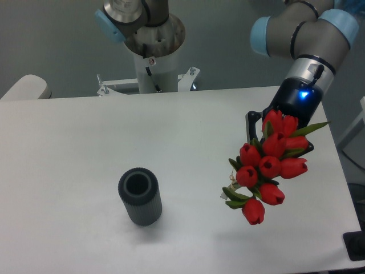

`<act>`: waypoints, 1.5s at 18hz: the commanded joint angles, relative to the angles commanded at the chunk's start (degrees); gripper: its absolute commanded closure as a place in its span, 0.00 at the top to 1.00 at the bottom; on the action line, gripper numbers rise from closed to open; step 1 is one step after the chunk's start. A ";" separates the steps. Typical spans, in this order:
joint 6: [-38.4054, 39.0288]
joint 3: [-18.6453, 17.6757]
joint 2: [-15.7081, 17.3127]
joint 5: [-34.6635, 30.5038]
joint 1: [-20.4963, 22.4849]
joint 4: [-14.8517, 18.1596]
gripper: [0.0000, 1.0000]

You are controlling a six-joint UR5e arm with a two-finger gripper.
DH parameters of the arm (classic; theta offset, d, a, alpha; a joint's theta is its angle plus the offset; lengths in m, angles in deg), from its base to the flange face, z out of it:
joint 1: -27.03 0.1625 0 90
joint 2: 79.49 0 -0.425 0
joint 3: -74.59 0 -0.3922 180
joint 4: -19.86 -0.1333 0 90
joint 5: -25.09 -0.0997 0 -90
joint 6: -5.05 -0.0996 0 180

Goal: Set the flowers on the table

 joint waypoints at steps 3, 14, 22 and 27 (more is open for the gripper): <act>-0.70 -0.44 0.09 0.00 -0.09 0.00 0.23; -2.19 -1.05 2.19 -6.74 0.70 0.00 0.23; -2.64 -2.98 6.94 -29.68 -3.07 0.09 0.23; -5.53 -5.97 8.09 -41.72 -5.79 0.17 0.23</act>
